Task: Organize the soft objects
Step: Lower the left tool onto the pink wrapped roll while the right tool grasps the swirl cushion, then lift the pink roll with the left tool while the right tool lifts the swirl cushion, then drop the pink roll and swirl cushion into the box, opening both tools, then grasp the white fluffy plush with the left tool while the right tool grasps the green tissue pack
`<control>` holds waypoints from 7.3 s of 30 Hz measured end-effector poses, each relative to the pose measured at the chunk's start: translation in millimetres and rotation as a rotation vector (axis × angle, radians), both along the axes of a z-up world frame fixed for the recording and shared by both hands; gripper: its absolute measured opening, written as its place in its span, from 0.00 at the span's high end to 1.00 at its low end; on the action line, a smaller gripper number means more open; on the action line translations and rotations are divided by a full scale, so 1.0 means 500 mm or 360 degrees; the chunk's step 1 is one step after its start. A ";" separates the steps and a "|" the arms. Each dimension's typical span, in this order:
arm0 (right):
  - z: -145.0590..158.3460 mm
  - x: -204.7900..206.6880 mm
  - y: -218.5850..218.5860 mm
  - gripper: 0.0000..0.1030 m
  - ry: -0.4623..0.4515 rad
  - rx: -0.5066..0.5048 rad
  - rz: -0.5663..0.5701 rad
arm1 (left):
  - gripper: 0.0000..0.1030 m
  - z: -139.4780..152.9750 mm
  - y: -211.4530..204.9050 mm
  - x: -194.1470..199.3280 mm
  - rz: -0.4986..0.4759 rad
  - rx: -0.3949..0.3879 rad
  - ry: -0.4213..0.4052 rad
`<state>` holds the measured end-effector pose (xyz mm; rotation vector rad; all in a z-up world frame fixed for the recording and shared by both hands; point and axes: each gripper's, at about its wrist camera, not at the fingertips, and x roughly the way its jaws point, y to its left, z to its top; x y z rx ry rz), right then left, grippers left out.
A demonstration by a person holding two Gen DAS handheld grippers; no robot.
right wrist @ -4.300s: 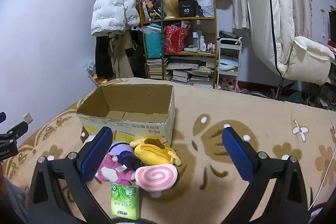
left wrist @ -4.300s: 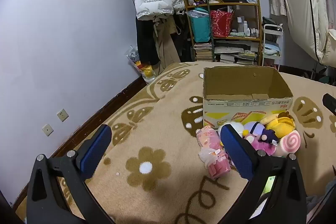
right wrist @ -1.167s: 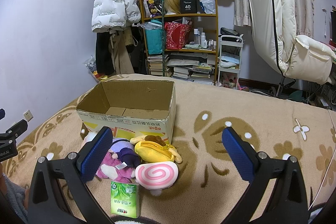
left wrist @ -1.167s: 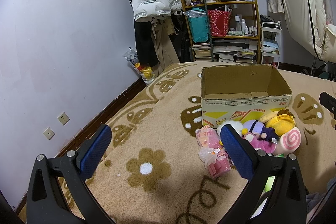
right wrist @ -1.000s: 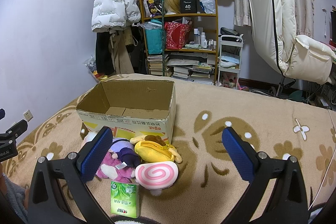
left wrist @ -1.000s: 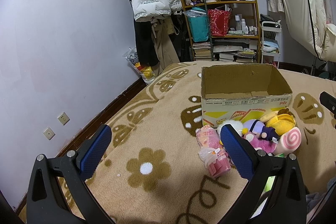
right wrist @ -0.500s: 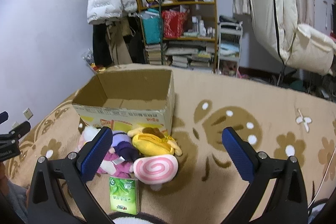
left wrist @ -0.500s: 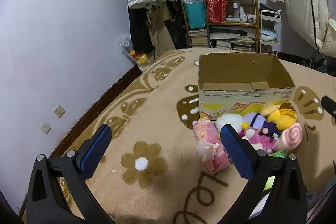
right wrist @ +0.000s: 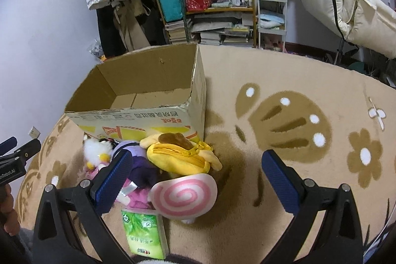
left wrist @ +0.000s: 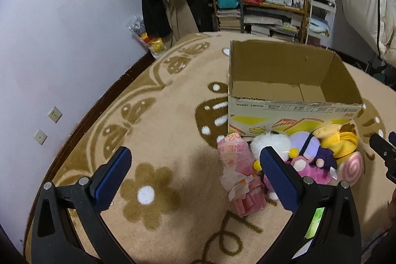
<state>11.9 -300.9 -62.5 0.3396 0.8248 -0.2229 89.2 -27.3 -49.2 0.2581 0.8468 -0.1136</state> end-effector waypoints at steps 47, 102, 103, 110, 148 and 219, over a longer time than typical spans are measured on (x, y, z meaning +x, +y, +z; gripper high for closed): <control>-0.176 0.061 -0.017 0.17 0.0461 0.0438 0.0158 | 0.03 -0.245 -0.015 0.116 0.0125 -0.0238 0.0738; 0.168 -0.017 0.070 0.43 -0.0455 -0.0228 0.0219 | 0.82 0.120 -0.011 -0.077 -0.0104 -0.0310 -0.0372; 0.174 -0.012 0.071 0.43 -0.0469 -0.0238 0.0228 | 0.82 0.123 -0.016 -0.075 -0.0114 -0.0307 -0.0387; 0.188 0.025 0.072 0.43 -0.0506 -0.0285 0.0260 | 0.82 0.144 -0.054 -0.051 -0.0210 -0.0257 -0.0471; 0.065 0.191 0.027 0.37 -0.0479 -0.0174 0.0375 | 0.77 -0.011 -0.133 0.155 -0.0342 -0.0276 -0.0069; 0.015 -0.026 0.114 0.00 0.0110 0.0113 0.0301 | 0.03 0.014 -0.006 -0.050 -0.0095 -0.0179 0.0173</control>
